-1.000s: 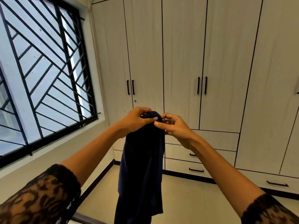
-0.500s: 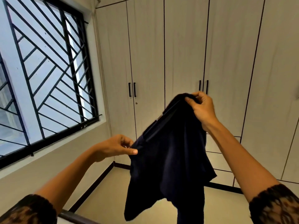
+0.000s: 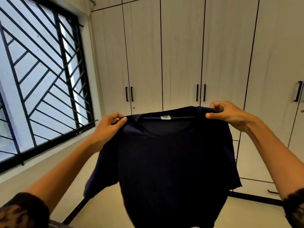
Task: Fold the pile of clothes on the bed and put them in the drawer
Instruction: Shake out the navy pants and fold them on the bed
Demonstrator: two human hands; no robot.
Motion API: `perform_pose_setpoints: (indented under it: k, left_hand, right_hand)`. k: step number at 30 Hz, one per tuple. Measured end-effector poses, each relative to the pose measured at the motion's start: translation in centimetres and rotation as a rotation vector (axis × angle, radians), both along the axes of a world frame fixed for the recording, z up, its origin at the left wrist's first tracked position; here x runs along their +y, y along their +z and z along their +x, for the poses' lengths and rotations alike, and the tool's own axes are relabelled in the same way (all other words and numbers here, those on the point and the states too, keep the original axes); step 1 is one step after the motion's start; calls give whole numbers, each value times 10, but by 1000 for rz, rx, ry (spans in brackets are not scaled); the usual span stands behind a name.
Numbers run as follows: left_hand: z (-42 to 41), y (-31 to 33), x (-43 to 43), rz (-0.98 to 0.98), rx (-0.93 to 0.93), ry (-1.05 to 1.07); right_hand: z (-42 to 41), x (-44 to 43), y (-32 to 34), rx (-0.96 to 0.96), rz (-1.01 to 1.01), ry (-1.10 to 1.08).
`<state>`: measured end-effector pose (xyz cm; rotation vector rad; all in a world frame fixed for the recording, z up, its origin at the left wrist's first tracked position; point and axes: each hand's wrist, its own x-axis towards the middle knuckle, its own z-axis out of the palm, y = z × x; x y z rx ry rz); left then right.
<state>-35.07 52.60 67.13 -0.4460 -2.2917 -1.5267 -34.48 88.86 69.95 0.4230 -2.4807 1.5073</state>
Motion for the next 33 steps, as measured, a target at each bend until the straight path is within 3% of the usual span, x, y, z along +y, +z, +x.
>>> perform_pose_setpoints:
  k: [4, 6, 10, 15, 22, 27, 33]
  left_hand:
    - [8, 22, 0, 223, -356, -191]
    - [-1, 20, 4, 314, -530, -73]
    - [-12, 13, 23, 319, -751, 117]
    - [-12, 12, 43, 416, -686, 98]
    - [2, 13, 72, 524, -484, -26]
    - [22, 15, 97, 427, -419, -254]
    - [27, 21, 83, 247, -381, -378]
  right_hand:
    - [-2, 7, -15, -133, -266, 160]
    - [-15, -3, -25, -185, -324, 75]
    - [-40, -37, -41, -183, -225, -251]
    - [-50, -76, -40, -77, -443, -350]
    - [-39, -126, -22, 100, -483, -358]
    - [-17, -160, -25, 187, -251, -200]
    - [-3, -148, -26, 94, -289, 108]
